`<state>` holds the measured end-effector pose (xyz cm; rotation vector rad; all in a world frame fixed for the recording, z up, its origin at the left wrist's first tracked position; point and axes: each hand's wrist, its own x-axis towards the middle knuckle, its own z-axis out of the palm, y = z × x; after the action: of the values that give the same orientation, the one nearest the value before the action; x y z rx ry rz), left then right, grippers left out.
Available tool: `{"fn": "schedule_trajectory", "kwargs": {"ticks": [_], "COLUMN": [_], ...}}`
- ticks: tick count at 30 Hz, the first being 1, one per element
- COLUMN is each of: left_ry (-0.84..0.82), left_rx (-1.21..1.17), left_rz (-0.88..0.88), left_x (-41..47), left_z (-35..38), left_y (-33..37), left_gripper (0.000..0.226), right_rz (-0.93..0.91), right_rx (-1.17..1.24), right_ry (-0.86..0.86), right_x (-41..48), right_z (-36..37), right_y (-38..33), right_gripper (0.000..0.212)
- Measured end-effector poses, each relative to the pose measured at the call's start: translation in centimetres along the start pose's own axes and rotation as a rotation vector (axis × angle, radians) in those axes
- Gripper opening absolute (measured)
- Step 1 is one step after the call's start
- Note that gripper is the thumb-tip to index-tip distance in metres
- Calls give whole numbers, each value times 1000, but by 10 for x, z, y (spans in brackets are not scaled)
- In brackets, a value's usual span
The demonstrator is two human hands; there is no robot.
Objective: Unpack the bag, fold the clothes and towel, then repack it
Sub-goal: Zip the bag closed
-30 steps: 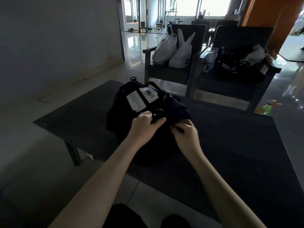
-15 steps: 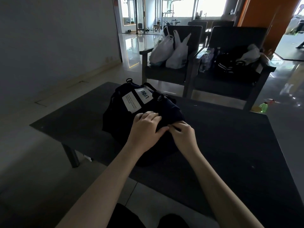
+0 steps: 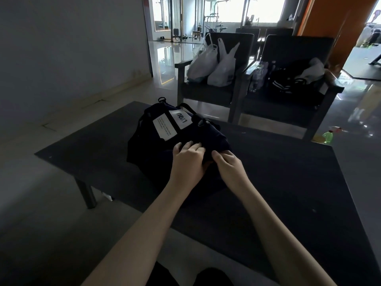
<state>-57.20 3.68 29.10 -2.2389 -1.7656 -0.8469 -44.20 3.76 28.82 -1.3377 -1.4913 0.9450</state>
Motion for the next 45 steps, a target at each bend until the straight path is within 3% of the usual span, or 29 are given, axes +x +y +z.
{"fn": "schedule_trajectory", "kwargs": {"ticks": [6,10,17,24,29,35,38,42,45], "left_ry": [25,109,302,245,246,187,163,80,78], "left_rx": [-163,-245,-44,-39,-90,-40,-46,-265,-405], "left_rz": [-57,-104,-86,-123,-269,-209,-298,-422,-470], "left_x": [0,0,-11,-17,-21,-33,-38,-50,-52], "left_z": [2,-1,-8,-10,-17,-22,-31,-37,-34], "left_y": [-3,-1,8,10,6,-1,-8,-36,-28], "left_gripper": [28,16,12,12,13,14,12,18,18], "right_rz": [-52,-231,-374,-486,-449,-454,-405,-301,-459], "right_rx": [-105,-394,-713,-856,-870,-873,-884,-871,-927], "right_ry": [-29,44,211,282,298,303,301,330,319], "right_x": [3,5,5,7,2,-2,-1,1,-5], "right_z": [-8,-5,3,4,-5,-1,-5,-23,-15], "right_y": [-2,8,16,18,21,16,18,21,15], "right_gripper": [27,29,17,8,13,11,10,13,27]}}
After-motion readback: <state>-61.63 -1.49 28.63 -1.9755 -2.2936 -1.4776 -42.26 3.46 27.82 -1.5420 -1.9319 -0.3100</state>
